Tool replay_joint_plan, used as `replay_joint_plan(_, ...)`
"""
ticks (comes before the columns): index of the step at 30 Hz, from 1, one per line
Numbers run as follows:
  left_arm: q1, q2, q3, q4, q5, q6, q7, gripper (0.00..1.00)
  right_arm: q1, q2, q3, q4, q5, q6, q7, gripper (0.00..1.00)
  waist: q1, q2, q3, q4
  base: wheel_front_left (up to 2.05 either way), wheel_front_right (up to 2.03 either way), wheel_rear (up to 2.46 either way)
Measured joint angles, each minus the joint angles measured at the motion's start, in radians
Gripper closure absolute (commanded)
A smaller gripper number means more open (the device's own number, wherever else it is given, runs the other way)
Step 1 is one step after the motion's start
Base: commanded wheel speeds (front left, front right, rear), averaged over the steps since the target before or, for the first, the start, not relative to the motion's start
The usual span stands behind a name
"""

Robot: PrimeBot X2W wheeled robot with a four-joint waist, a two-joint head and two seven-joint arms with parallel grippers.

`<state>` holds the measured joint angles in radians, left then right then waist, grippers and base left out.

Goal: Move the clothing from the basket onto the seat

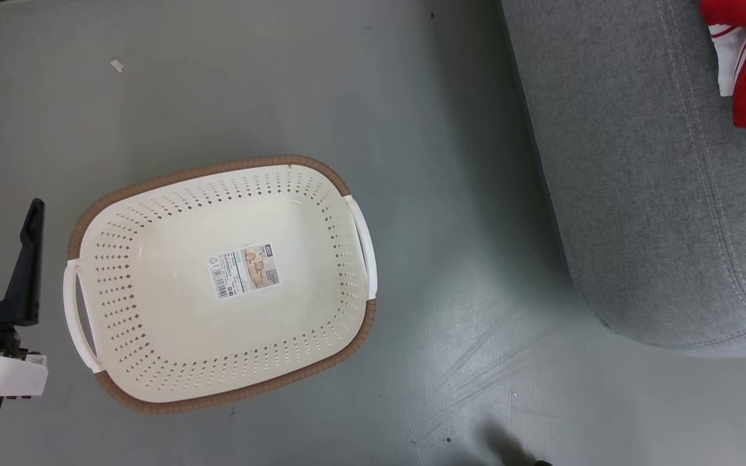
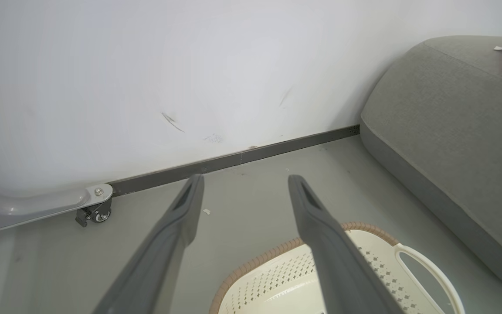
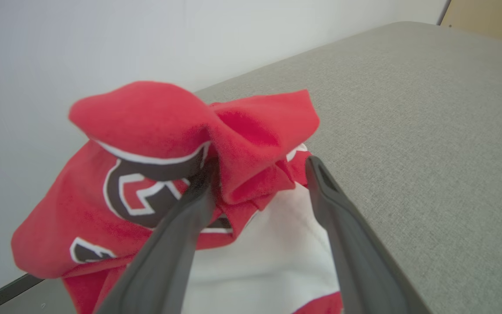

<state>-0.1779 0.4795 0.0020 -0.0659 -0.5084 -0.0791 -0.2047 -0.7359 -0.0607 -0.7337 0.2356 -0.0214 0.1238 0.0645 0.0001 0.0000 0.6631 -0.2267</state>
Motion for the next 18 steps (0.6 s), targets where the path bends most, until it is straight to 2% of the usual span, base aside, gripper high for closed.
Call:
replay_joint_plan(7,-0.004,-0.009,-0.001,0.022,0.0,0.0,-0.009,0.0,0.067,0.024,0.018,-0.061,-0.025,0.0,-0.04,0.0,0.0,0.0,-0.018,0.001,0.0,0.0,0.0)
replay_joint_plan(18,-0.021,-0.038,-0.004,0.077,0.0,-0.003,-0.026,0.0,0.155,0.03,0.131,-0.103,-0.026,0.0,-0.047,0.0,0.0,0.0,-0.066,0.008,0.0,0.0,0.0)
